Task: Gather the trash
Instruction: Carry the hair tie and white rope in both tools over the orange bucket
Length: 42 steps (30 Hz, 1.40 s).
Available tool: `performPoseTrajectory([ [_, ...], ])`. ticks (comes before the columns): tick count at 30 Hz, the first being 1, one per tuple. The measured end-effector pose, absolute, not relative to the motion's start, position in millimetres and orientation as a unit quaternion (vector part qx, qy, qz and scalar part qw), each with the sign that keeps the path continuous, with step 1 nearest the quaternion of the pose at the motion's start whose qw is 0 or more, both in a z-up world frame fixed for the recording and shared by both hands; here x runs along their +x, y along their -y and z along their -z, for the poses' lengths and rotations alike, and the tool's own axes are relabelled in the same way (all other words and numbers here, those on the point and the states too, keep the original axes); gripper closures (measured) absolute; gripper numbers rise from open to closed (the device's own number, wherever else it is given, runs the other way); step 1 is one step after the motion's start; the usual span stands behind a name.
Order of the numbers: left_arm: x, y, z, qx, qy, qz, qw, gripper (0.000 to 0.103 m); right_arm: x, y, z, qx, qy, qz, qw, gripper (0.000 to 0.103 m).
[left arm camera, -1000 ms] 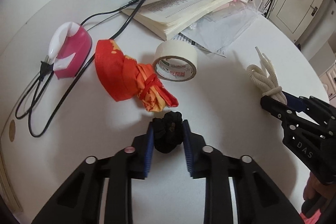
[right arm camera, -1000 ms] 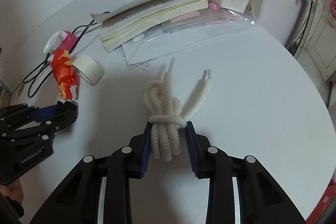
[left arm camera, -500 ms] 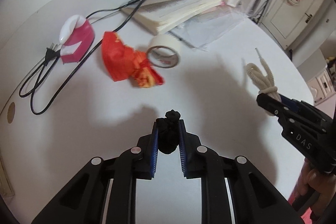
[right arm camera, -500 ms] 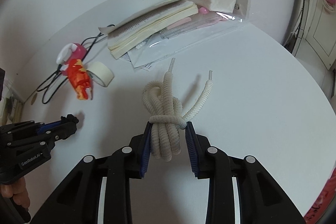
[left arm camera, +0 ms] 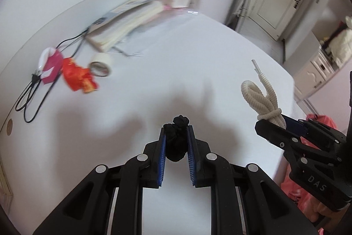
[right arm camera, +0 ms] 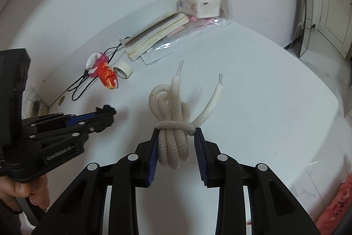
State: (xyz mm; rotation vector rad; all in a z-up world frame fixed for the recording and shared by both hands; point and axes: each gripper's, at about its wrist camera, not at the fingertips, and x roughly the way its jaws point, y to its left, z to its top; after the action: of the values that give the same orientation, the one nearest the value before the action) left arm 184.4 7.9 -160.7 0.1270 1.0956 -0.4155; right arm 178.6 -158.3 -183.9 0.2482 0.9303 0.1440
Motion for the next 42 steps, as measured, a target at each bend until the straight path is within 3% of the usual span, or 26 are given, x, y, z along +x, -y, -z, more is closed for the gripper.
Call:
performPoseTrajectory([
  [17,108.2,169.8,173.4,0.152,-0.509,0.355,0.769,0.084,35.7,312.2,180.4,0.204,-0.434,0.074,0.874,0.071],
  [31,70.8,251.6,233.6,0.21,-0.536,0.42,0.701,0.084,-33.5,382.6,245.8,0.272,-0.457,0.159,0.831,0.071],
  [42,70.6,273.0,294.7,0.232,-0.572,0.414,0.669,0.084,-33.8,405.1,327.8,0.315,-0.488,0.171,0.796,0.071],
])
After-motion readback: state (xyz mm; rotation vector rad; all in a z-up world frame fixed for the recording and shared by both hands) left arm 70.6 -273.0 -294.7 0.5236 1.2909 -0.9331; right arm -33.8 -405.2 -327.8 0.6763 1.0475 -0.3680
